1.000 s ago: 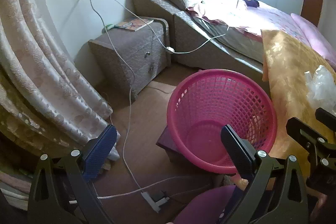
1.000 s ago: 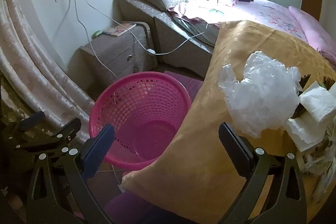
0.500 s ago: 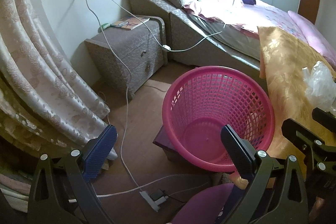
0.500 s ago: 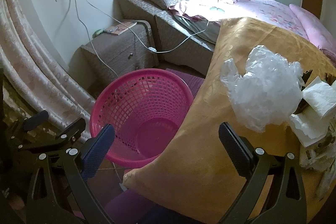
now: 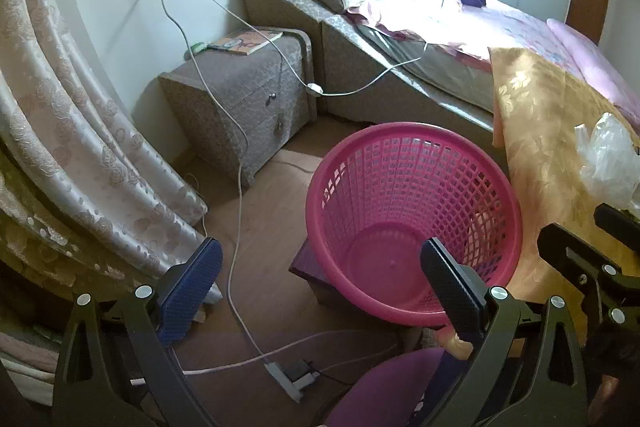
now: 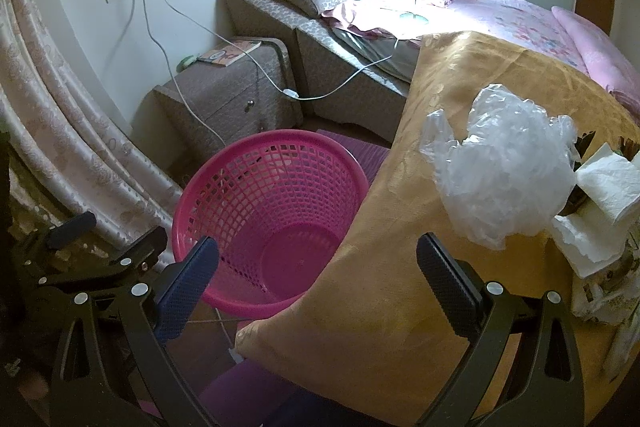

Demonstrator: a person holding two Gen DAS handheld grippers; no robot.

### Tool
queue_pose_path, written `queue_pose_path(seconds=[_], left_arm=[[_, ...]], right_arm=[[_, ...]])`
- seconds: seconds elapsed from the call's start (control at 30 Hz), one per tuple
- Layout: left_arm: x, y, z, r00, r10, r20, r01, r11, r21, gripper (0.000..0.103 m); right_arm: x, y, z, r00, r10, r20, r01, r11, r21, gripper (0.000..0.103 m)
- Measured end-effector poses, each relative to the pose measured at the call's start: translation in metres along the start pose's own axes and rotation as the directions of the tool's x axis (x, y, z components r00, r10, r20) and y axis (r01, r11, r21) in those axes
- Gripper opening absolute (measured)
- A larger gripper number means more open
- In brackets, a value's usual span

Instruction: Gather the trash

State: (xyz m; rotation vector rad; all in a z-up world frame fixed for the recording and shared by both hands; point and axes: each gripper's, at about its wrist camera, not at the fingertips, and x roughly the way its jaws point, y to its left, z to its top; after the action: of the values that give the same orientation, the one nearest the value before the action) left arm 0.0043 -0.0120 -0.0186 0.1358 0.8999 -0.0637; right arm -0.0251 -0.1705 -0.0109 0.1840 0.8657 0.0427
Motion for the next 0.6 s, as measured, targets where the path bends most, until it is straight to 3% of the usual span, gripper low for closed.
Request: queue_pose_path(seconds=[0.6], left_arm=[[0.0021, 0.0013, -0.0025, 1.0, 0.003, -0.001, -0.003, 1.0, -0.003, 0.096]], right_arm=[[0.0001, -0.0021, -0.0013, 1.0, 0.003, -0.002, -0.003, 1.0, 0.005, 0.096]])
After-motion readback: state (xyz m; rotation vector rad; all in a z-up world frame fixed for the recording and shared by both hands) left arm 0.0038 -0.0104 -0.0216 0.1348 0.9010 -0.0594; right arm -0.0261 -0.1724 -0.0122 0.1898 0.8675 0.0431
